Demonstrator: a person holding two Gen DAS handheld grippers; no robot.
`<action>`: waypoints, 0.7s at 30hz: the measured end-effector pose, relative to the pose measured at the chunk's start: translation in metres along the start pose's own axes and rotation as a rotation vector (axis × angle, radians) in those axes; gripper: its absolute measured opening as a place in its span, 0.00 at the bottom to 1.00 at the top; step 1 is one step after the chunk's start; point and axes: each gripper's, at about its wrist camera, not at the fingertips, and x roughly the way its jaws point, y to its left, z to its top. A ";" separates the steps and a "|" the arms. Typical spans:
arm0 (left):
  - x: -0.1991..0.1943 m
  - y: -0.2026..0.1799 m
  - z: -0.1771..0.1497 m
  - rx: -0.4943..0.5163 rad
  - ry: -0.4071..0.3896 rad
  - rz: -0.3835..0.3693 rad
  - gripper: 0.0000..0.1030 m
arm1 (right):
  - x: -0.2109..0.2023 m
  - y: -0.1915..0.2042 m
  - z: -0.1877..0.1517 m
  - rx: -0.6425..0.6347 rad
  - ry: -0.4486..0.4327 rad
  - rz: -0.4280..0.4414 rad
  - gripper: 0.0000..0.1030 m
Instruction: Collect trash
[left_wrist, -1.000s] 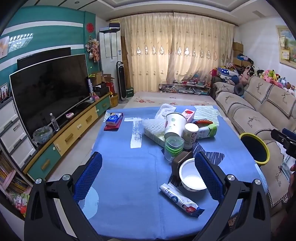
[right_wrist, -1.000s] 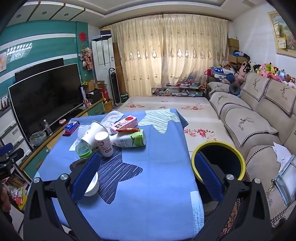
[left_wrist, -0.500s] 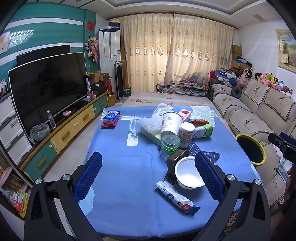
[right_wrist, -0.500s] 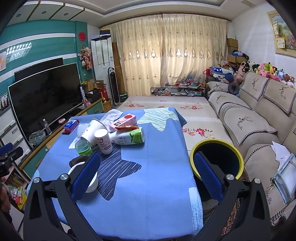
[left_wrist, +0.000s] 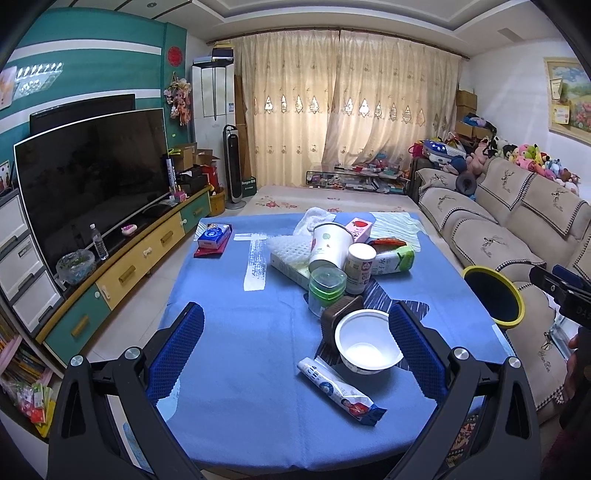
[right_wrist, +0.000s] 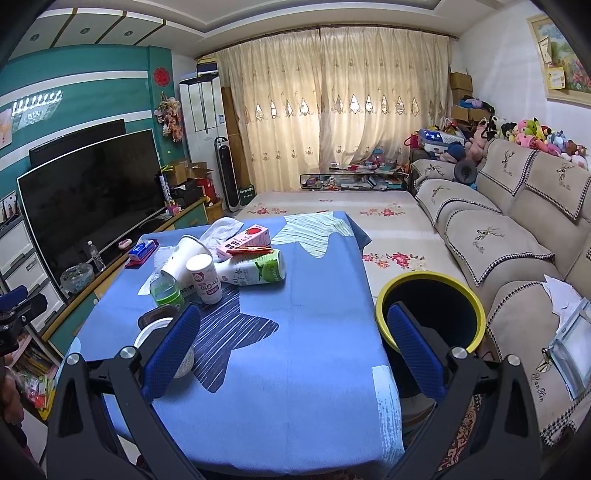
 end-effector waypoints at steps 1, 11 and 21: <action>0.000 -0.001 0.000 0.001 -0.001 -0.001 0.96 | -0.001 0.000 -0.001 -0.001 -0.002 0.001 0.94; -0.008 0.002 -0.001 -0.006 -0.016 -0.001 0.96 | -0.006 0.004 -0.001 -0.009 -0.008 0.006 0.94; -0.004 0.000 -0.002 -0.008 -0.008 -0.004 0.96 | -0.003 0.007 -0.002 -0.007 0.001 0.010 0.94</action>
